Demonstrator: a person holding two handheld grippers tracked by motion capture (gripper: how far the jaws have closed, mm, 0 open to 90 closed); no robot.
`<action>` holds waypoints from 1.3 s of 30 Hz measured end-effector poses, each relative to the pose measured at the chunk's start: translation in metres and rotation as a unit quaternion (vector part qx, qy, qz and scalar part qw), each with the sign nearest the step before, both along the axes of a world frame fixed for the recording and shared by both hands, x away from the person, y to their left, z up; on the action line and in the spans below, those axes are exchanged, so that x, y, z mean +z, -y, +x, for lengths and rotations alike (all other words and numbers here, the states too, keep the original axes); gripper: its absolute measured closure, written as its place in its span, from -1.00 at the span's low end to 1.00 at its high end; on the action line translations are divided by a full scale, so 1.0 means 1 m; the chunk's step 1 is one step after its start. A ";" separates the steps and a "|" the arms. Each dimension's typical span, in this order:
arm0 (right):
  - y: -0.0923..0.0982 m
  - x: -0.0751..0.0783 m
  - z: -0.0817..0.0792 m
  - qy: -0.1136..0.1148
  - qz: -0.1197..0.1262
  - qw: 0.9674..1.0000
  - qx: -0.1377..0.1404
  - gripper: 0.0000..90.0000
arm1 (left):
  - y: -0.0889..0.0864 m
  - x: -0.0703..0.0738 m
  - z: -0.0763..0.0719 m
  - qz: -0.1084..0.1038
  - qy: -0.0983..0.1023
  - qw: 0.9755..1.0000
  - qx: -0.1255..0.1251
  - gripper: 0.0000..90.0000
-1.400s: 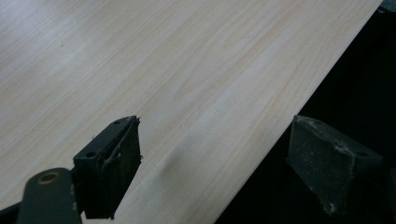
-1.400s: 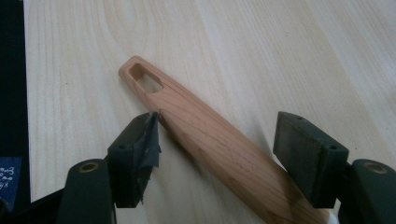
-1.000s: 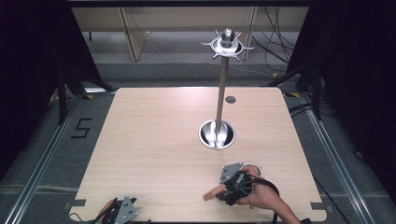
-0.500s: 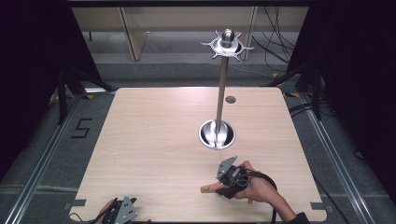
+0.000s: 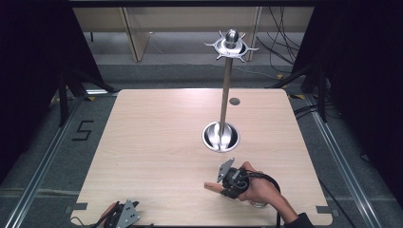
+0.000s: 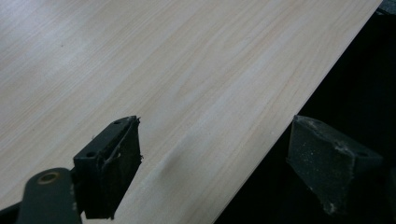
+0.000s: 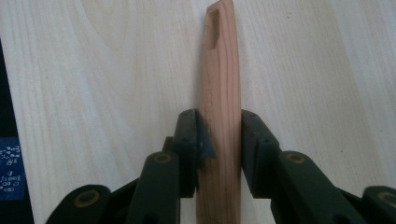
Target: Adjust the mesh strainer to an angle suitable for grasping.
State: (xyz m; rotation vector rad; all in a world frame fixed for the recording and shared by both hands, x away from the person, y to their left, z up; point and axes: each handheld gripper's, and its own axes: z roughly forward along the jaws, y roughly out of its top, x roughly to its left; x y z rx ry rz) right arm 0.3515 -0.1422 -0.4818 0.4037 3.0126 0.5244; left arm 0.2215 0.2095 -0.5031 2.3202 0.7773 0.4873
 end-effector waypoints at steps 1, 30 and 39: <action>0.000 0.000 -0.001 -0.008 -0.004 1.000 0.002 0.58 | 0.000 0.000 0.000 0.000 -0.001 1.000 0.000 -0.63; 0.059 0.054 0.016 0.017 0.228 0.972 -0.058 0.59 | 0.000 -0.001 0.001 0.000 0.010 1.000 -0.005 -0.63; 0.067 0.064 0.018 0.006 0.305 0.950 -0.061 0.59 | 0.000 -0.001 0.001 0.000 0.010 1.000 -0.004 -0.63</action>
